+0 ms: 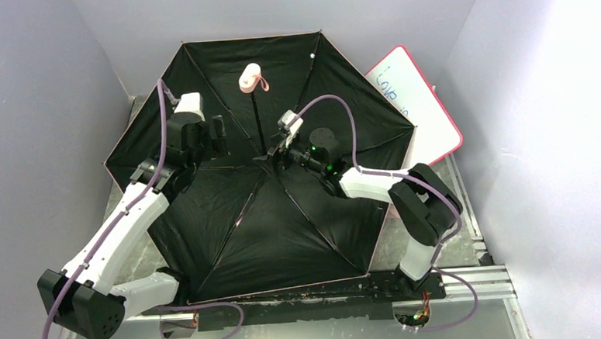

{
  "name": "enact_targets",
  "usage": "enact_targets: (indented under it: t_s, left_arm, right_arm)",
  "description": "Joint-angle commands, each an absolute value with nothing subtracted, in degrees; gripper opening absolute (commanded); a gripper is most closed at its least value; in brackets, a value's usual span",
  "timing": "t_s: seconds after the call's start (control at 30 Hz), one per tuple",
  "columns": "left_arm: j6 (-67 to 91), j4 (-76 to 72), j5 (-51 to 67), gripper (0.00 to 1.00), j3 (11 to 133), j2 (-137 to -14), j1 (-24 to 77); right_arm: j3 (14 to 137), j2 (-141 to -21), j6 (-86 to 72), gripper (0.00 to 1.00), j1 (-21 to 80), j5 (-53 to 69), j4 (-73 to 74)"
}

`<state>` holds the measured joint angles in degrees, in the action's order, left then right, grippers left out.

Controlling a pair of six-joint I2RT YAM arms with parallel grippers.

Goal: Put away the umbrella

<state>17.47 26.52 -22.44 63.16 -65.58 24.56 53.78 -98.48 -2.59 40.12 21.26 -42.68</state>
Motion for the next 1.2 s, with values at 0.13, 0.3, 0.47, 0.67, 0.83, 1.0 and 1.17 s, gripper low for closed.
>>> enact_targets:
  t_s: [0.13, 0.3, 0.47, 0.67, 0.83, 1.0, 1.17]
  left_arm:
    - [16.05, 25.69, -18.99, 0.94, 63.43, -64.24, 24.17]
    - [16.01, 25.83, -18.47, 0.94, 63.13, -63.95, 24.17]
    - [15.75, 25.83, -18.13, 0.94, 63.02, -63.64, 24.17]
    - [15.35, 26.52, -18.45, 0.94, 63.03, -62.62, 24.17]
    - [15.66, 27.50, -17.65, 0.94, 63.72, -61.95, 24.17]
    - [13.90, 28.43, -16.96, 0.95, 66.47, -60.95, 24.17]
    - [10.34, 30.59, -17.12, 0.96, 75.09, -60.93, 24.08]
  right_arm:
    - [57.20, -104.61, 7.38, 0.90, 40.16, 18.10, -50.34]
    - [58.83, -108.32, 9.61, 0.84, 40.17, 17.99, -55.18]
    - [61.30, -112.40, 9.52, 0.69, 40.14, 21.20, -59.03]
    - [61.26, -116.05, 8.65, 0.53, 40.07, 20.42, -66.26]
    - [58.93, -117.65, 8.93, 0.32, 39.95, 19.58, -73.48]
    - [56.88, -117.71, 9.12, 0.07, 39.87, 16.84, -81.46]
    - [56.87, -115.16, 14.86, 0.00, 39.94, 17.67, -82.46]
